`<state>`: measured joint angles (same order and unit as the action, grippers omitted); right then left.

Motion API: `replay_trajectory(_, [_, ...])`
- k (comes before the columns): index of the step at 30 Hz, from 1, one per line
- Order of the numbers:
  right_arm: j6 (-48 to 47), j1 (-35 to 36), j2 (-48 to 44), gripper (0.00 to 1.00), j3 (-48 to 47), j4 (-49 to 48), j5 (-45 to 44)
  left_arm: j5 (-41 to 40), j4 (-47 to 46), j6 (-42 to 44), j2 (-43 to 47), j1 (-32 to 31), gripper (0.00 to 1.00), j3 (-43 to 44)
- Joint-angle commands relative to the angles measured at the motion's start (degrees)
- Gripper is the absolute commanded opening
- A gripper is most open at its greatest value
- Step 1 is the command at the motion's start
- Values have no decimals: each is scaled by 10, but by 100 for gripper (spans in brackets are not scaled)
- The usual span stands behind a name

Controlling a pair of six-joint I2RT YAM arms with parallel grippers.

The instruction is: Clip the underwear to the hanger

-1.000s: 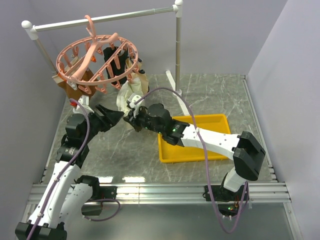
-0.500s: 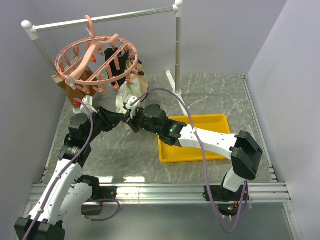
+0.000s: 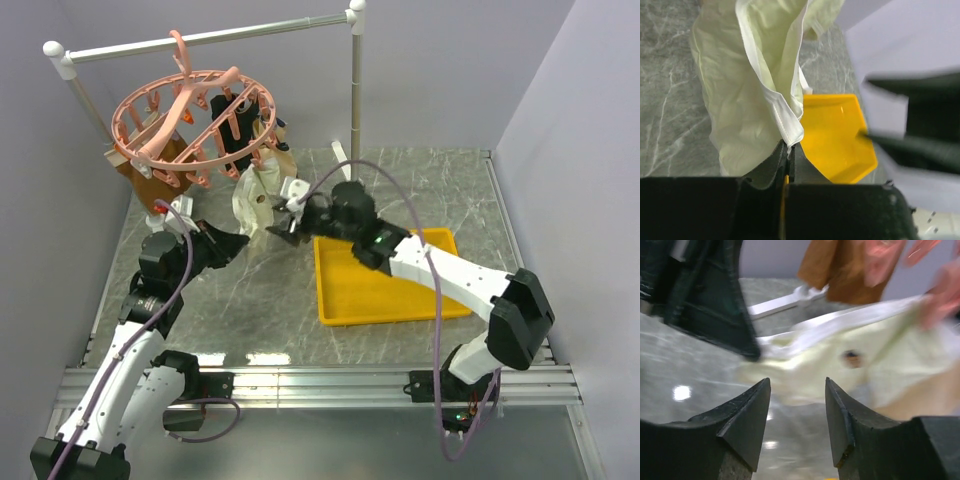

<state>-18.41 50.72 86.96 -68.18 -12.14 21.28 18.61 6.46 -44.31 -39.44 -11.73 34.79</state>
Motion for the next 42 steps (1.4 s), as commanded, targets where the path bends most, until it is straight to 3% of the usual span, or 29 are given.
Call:
replay_trajectory(1, [-161,-45,-17,56,-41,25,183,60,-38,71,8,-2,5,-1])
replay_trajectory(4, [-305,-66,2,58,-84,107,245,78,-25,117,-8,-2,8,13])
replay_trajectory(5, [-408,-69,7,59,-102,139,283,85,-22,135,-12,-2,8,16])
replay_trajectory(8, [-589,-67,14,61,-121,237,310,93,-24,165,-18,-2,9,25])
replay_trajectory(9, [-632,-62,20,61,-128,295,313,92,-21,172,-22,-3,9,27])
replay_trajectory(15, [-845,-36,59,64,-202,435,286,90,-7,213,-48,-3,10,56])
replay_trajectory(18, [-873,-19,78,64,-230,468,272,92,1,226,-59,-3,11,70])
replay_trajectory(24, [-874,3,106,63,-255,445,228,97,11,237,-56,-3,11,83])
replay_trajectory(42, [-868,-2,167,49,-332,447,179,122,64,277,-30,-3,11,94])
